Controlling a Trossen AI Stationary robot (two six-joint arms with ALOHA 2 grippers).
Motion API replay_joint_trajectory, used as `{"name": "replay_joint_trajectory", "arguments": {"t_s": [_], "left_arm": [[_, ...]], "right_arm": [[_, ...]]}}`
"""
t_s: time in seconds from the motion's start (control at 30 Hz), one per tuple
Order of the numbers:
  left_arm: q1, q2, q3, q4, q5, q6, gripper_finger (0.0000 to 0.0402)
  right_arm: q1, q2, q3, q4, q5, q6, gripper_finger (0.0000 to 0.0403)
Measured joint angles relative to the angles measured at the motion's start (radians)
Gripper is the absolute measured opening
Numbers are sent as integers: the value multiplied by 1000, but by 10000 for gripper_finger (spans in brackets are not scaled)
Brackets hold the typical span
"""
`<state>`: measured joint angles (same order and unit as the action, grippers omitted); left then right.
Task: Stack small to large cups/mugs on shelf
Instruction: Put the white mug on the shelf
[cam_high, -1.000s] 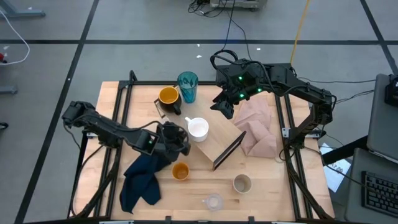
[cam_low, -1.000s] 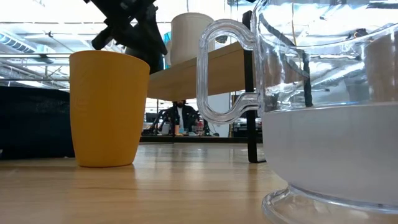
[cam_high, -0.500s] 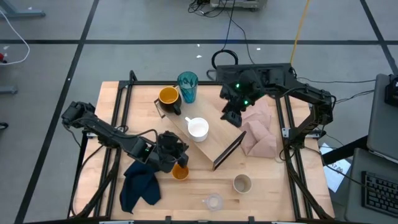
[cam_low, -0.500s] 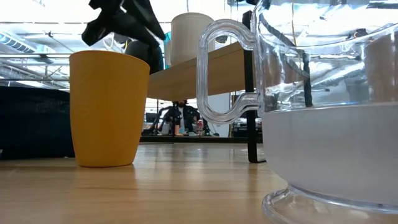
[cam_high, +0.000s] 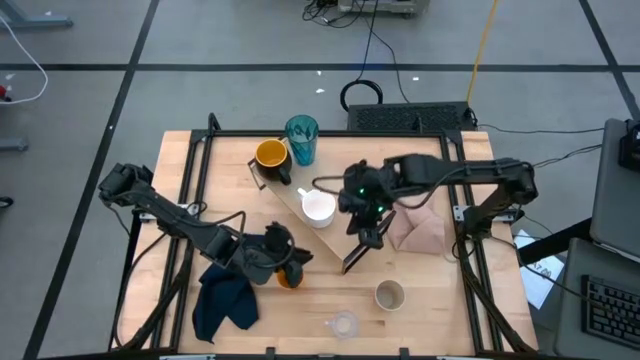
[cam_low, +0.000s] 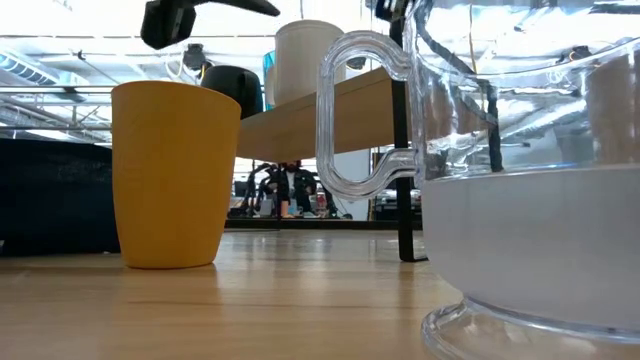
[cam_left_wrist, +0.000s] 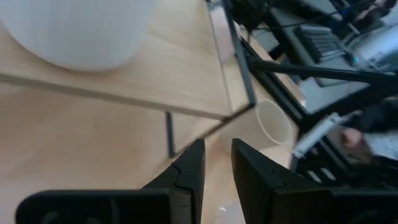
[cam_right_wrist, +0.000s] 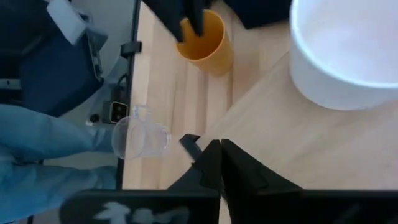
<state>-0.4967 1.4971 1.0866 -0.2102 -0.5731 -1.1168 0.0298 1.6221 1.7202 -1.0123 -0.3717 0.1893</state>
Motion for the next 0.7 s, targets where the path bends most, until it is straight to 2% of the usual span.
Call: {"name": "replay_joint_trajectory", "arguments": {"t_s": [0.13, 0.37, 0.53, 0.7], "left_arm": [[-11, 0, 0, 55, 32, -22, 78], [-28, 0, 1, 151, 27, -5, 78], [-29, 0, 1, 160, 23, -4, 78], [-28, 0, 1, 160, 23, -3, 78]], "right_arm": [[5, 0, -99, 108, 13, -11, 0], [0, 1, -239, 243, 66, -47, 0], [-5, 2, -268, 300, 162, -79, 0], [-16, 1, -268, 375, 188, -83, 0]]}}
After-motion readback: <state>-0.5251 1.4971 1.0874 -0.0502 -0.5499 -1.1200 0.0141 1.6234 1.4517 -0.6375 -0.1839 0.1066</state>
